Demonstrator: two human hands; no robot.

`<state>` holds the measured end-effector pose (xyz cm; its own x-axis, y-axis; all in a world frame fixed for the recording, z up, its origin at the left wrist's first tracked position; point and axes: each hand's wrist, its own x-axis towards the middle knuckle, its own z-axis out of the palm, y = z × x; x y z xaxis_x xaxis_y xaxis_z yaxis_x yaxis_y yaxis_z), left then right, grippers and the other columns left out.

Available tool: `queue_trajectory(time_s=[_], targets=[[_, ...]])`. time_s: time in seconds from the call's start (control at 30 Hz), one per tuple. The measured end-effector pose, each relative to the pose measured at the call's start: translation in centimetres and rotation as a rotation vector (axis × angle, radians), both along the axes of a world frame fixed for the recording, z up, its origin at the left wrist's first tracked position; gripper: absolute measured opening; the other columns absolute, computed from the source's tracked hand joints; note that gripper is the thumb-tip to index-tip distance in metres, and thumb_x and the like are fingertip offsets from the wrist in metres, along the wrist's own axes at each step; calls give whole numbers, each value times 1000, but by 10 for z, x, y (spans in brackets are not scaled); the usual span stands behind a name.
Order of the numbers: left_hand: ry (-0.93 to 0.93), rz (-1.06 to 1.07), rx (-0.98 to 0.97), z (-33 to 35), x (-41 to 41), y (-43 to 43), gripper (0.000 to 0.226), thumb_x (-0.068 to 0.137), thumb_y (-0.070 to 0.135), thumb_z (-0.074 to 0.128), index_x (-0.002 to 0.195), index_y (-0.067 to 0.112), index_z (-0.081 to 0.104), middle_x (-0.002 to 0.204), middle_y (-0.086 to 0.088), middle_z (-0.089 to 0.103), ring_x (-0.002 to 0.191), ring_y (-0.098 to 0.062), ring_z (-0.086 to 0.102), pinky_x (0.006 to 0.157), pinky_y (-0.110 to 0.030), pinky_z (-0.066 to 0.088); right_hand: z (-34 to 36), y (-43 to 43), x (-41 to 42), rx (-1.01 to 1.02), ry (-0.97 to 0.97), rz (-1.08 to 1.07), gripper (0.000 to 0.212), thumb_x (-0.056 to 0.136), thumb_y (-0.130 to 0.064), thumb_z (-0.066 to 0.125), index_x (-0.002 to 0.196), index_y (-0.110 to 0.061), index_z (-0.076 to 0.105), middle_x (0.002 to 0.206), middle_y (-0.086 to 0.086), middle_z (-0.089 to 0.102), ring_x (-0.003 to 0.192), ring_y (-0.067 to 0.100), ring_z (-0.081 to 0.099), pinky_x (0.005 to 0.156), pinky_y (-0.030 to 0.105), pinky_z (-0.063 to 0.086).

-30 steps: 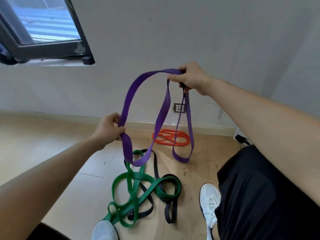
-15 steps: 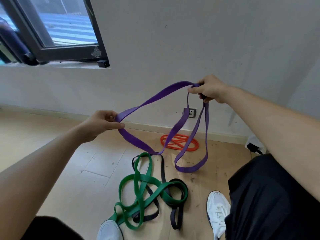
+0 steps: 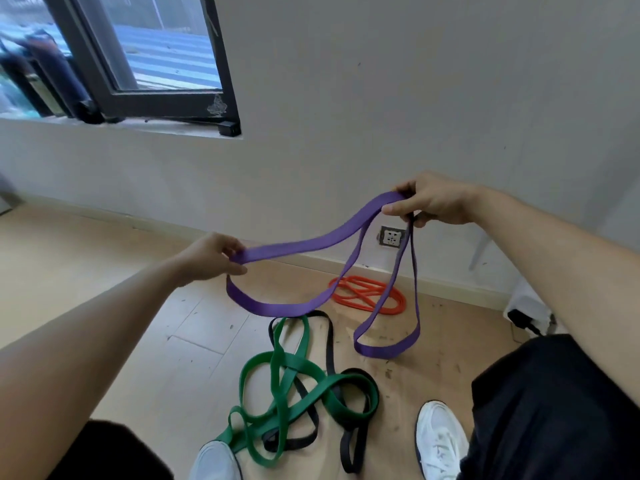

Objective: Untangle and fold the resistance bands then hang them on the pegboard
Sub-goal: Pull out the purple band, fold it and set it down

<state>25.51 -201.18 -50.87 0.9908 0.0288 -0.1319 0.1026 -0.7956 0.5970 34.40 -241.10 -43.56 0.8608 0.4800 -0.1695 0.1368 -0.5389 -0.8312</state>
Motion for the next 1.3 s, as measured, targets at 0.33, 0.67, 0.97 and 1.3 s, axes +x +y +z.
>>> queue_trajectory(time_s=[0.33, 0.67, 0.97, 1.3], targets=[[158, -284, 131, 0, 0, -23, 31, 86, 21, 79, 116, 21, 68, 116, 4, 69, 106, -9, 64, 98, -30, 53, 19, 51, -28, 284, -121, 89, 20, 91, -20, 73, 100, -3, 68, 68, 4, 50, 59, 14, 47, 50, 30, 31], [-140, -274, -552, 47, -15, -99, 48, 87, 23, 77, 131, 12, 61, 123, -6, 71, 111, -15, 70, 93, -29, 56, 22, 79, -49, 62, -209, 249, 30, 87, -27, 78, 105, -5, 70, 73, 5, 56, 55, 7, 52, 49, 24, 43], [-368, -149, -593, 64, -19, -110, 21, 89, 14, 75, 108, 11, 67, 101, -16, 72, 96, -28, 73, 92, -39, 59, 15, 73, -41, -11, -177, 279, 28, 83, -4, 78, 107, -5, 63, 92, 12, 68, 72, 17, 69, 59, 26, 56], [-344, -96, -601, 61, -15, -75, 22, 90, 14, 73, 111, 7, 69, 97, -12, 73, 92, -29, 73, 94, -44, 59, 12, 69, -37, 123, -229, 166, 35, 87, -9, 76, 120, -6, 64, 100, 11, 74, 87, 21, 74, 69, 31, 62]])
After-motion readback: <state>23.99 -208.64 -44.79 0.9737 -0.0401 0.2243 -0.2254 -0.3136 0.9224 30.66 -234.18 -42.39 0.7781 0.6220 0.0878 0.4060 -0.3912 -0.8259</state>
